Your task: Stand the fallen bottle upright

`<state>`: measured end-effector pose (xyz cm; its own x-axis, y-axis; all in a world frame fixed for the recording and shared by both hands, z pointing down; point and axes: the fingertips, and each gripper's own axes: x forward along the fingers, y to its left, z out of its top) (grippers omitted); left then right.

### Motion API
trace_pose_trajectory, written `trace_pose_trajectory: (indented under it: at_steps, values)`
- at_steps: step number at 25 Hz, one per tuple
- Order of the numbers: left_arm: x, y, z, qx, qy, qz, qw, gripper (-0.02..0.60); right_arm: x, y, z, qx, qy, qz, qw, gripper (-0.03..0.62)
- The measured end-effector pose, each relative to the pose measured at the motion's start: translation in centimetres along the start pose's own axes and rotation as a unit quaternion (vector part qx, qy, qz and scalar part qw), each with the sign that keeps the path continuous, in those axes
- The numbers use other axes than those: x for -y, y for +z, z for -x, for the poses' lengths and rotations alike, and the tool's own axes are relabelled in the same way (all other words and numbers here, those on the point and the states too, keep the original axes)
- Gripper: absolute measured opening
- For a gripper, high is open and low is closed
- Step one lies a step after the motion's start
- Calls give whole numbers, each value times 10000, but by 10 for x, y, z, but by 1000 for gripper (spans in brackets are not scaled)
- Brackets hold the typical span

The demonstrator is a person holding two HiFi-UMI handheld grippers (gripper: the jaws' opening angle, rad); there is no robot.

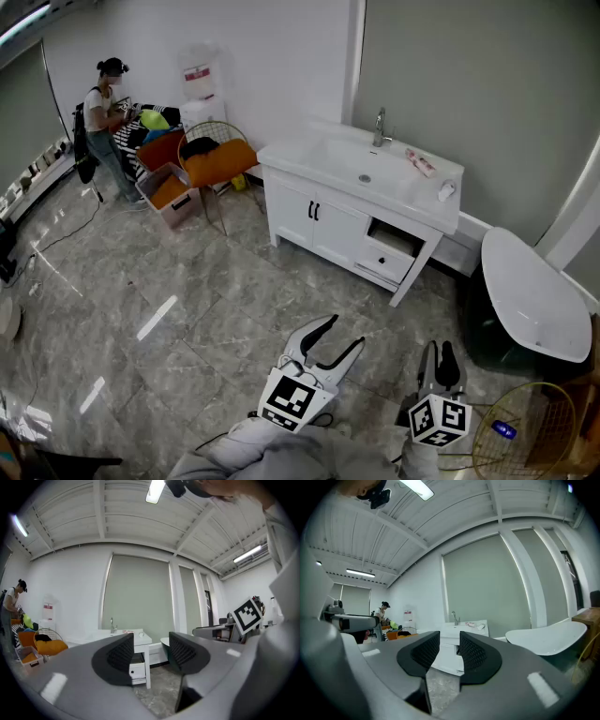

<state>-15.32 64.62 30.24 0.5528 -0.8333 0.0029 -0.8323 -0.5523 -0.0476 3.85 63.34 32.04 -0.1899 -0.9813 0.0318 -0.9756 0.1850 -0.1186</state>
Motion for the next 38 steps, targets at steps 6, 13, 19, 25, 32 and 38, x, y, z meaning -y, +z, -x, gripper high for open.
trace_pose_trajectory:
  at_steps: [6, 13, 19, 25, 32, 38]
  values:
    - [-4, -4, -7, -3, 167, 0, 9999, 267, -1, -2, -10, -7, 146, 26, 9999, 132]
    - [-5, -6, -20, -37, 226, 1, 9997, 267, 10, -2, -15, 5, 136, 15, 9999, 132]
    - [1, -6, -32, -77, 240, 18, 9997, 267, 21, 4, -16, 132, 178, -193, 9996, 132]
    - [19, -12, -58, -164, 385, 66, 9991, 267, 49, -2, -21, 16, 390, -238, 9990, 132]
    - [42, -16, -90, -290, 512, 85, 9982, 267, 81, -1, -32, -115, 643, -209, 9976, 133]
    - [53, -14, -115, -310, 436, -2, 9986, 267, 99, -3, -39, -131, 687, -271, 9972, 132]
